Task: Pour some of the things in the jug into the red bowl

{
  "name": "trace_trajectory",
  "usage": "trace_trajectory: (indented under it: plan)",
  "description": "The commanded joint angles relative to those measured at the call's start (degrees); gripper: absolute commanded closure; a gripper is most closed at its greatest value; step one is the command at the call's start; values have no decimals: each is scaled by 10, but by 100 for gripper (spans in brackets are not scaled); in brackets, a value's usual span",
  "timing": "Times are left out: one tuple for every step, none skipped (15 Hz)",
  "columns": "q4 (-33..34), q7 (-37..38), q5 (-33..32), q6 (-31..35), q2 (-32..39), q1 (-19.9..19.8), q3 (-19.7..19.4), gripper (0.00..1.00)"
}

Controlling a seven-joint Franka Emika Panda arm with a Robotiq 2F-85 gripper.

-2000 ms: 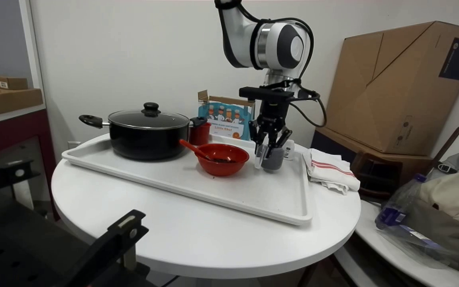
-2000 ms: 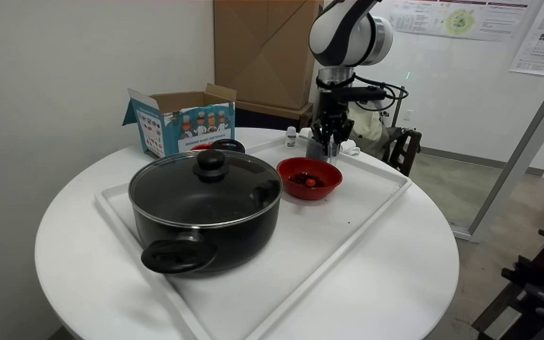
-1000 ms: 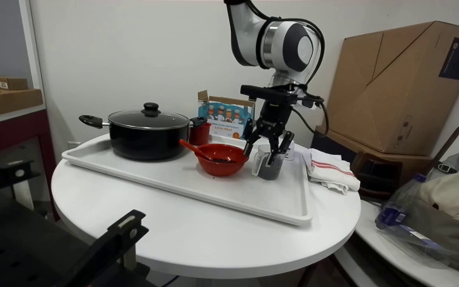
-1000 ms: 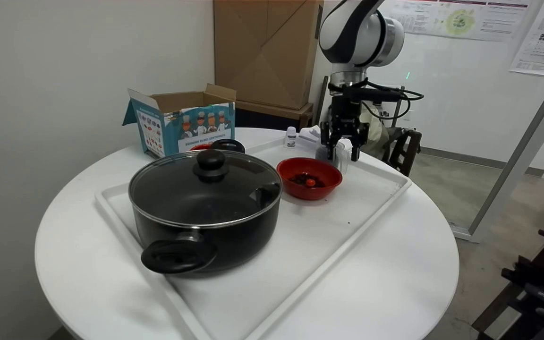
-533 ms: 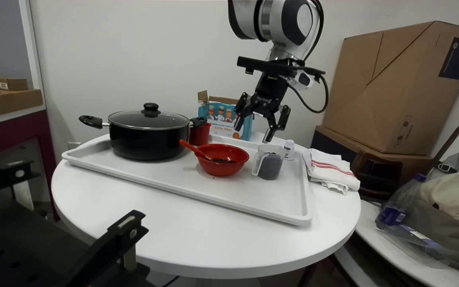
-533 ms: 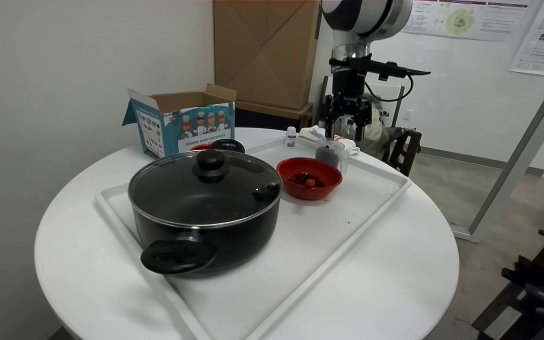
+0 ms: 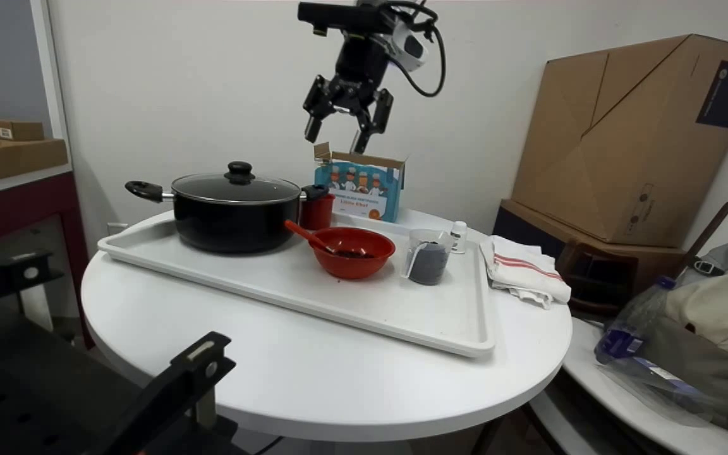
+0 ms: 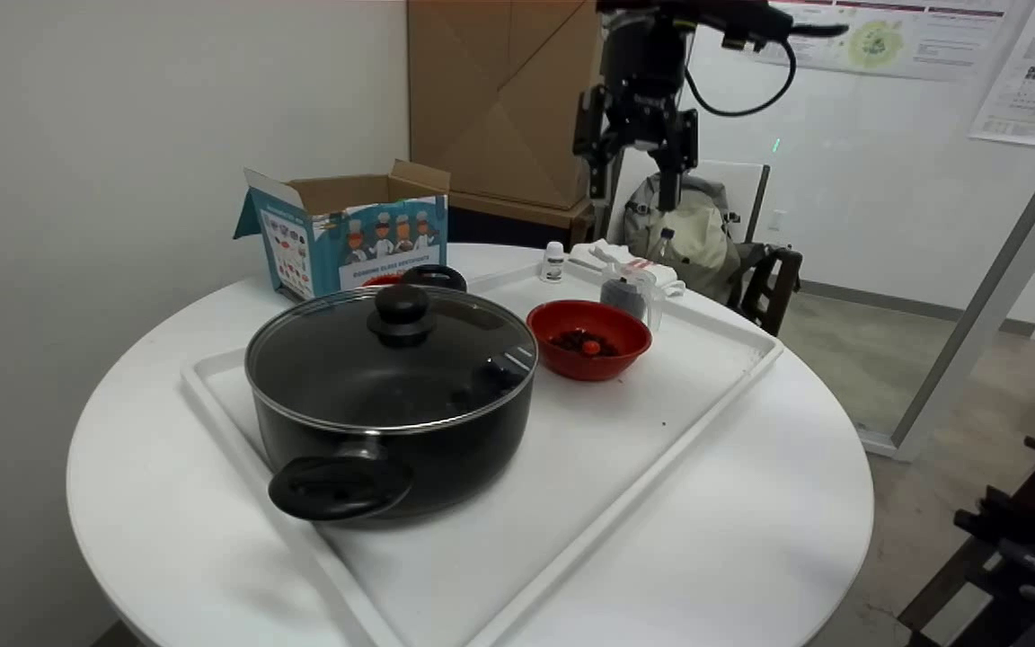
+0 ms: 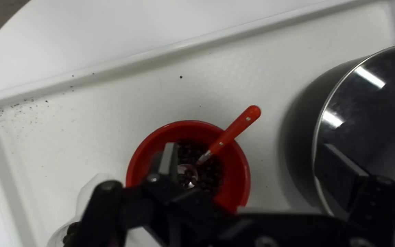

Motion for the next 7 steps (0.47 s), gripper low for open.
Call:
trace_trajectory:
  plan:
    - [-112,77,-40,69,-104,60,1,0]
    - [-132,106,-54,92,-123,77,3,0]
    - [-149,133,-67,108,-140,91,7,0]
    - [-164,156,-74,117,-158,101,13,0]
    - [-108,115,-55,84,-106,82,12,0]
    - [-118,125,-58,86,-118,90,16,0]
    - [-118,125,-58,85,-120,91,18,0]
